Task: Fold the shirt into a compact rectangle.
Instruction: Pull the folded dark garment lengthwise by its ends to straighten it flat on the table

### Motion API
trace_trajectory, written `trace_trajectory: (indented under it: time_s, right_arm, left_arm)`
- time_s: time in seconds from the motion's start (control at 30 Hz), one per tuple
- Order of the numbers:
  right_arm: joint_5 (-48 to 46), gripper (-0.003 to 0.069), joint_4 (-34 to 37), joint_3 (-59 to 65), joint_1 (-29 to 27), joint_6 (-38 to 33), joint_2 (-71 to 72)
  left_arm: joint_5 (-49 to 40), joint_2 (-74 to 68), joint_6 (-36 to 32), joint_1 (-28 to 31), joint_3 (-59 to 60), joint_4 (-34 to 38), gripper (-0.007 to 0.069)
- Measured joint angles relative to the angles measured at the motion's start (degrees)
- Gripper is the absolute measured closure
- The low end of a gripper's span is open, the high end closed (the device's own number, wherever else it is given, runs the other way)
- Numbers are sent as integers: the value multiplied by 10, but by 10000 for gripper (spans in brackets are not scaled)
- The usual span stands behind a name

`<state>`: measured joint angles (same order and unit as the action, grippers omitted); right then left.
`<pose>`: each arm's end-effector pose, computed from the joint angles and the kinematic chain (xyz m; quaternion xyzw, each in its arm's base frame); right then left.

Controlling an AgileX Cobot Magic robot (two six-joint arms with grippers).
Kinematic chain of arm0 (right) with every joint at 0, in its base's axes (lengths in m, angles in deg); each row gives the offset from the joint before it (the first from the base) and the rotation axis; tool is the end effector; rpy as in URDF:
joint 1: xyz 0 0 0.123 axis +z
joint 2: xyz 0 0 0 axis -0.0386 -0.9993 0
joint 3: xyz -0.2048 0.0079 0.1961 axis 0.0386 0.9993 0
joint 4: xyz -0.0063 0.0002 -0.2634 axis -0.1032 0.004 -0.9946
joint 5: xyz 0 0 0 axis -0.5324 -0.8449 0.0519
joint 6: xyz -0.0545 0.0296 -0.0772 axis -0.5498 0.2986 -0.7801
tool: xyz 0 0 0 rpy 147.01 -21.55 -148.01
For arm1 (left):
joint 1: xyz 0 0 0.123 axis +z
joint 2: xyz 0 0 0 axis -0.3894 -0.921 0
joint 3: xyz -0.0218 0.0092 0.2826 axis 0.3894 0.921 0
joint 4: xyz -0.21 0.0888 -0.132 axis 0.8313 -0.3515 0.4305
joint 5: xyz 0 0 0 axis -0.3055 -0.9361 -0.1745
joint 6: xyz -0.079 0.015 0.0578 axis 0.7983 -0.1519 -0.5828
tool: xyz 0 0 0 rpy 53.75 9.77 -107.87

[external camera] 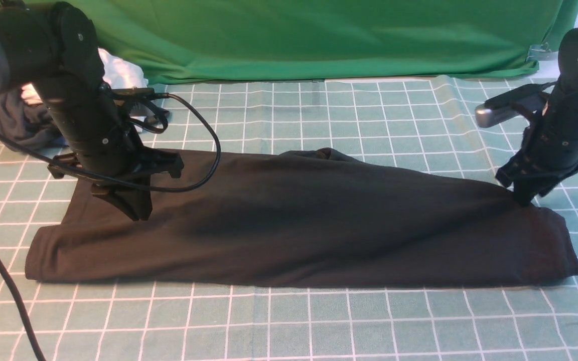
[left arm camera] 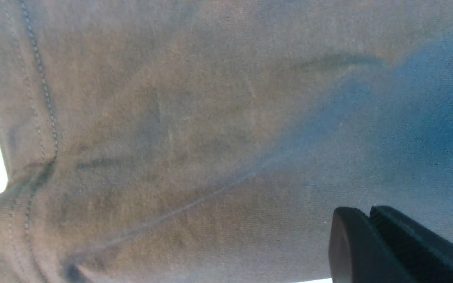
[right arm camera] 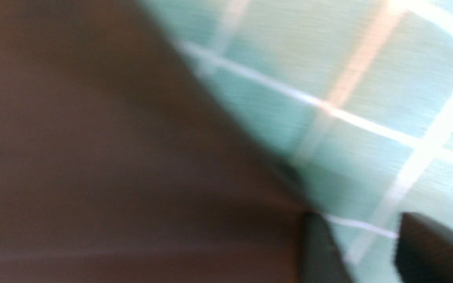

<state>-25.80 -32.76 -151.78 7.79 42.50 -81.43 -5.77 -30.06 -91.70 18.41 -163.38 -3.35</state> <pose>0.4165 0.0367 0.1618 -0.2001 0.9785 -0.0243 0.0426 0.3730 -0.0419 0.2059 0.0320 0.9975 -0.0634 0.0059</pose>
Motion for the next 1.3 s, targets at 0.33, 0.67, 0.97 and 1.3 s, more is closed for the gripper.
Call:
trace_trajectory:
  time_s: [0.33, 0.67, 0.97, 1.3]
  right_arm:
    - [-93, 555, 7, -24, 9, 47, 95]
    - [-31, 629, 63, 127, -4, 49, 126]
    - [50, 117, 66, 166, -16, 74, 121]
    - [82, 62, 72, 164, -16, 101, 57]
  left_arm:
    - [-1, 0, 0, 0, 0, 9, 615]
    - [-3, 51, -25, -1, 0, 14, 613]
    - [8, 153, -15, -1, 50, 3, 613]
    - [60, 305, -11, -1, 155, 31, 613]
